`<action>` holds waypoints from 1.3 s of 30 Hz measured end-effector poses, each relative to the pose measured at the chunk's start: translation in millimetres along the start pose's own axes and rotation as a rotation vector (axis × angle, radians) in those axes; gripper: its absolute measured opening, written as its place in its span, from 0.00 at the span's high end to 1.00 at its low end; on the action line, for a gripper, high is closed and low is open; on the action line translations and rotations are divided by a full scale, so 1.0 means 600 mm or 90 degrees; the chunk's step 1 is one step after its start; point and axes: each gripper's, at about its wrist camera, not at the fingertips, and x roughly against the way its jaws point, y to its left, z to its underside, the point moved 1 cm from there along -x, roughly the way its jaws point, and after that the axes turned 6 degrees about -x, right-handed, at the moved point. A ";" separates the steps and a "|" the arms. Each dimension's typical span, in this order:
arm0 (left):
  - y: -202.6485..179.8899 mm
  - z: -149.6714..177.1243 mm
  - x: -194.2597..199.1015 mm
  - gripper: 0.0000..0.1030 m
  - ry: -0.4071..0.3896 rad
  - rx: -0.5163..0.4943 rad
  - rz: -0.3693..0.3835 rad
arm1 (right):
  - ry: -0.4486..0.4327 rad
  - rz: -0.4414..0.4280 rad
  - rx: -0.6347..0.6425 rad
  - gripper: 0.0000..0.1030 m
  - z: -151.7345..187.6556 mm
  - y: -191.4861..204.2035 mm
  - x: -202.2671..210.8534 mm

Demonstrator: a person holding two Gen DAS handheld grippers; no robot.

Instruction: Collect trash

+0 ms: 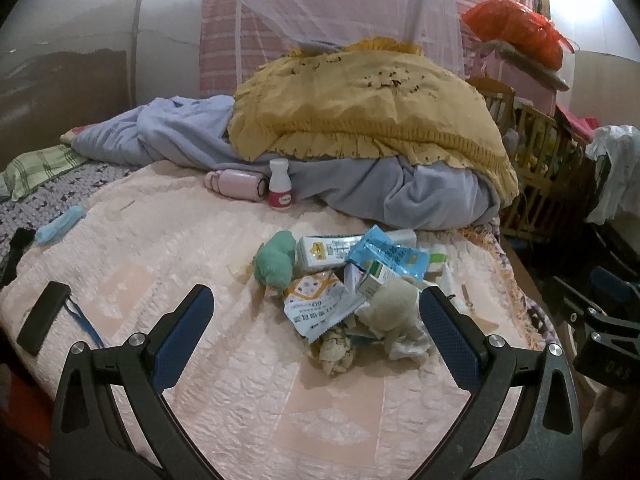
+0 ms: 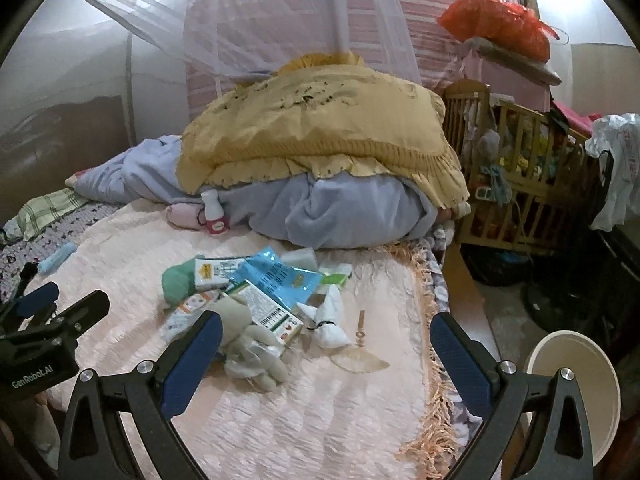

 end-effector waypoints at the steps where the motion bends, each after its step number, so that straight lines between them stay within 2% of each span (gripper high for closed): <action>1: 0.000 -0.002 0.001 0.01 -0.003 -0.001 -0.001 | -0.002 -0.001 0.001 0.00 -0.001 0.002 0.002; 13: -0.006 -0.011 0.009 0.01 -0.022 -0.012 -0.014 | -0.022 -0.005 -0.001 0.00 -0.005 0.005 0.011; 39: -0.014 -0.021 0.010 0.01 -0.024 -0.023 -0.007 | -0.045 -0.012 -0.012 0.00 -0.010 0.005 0.023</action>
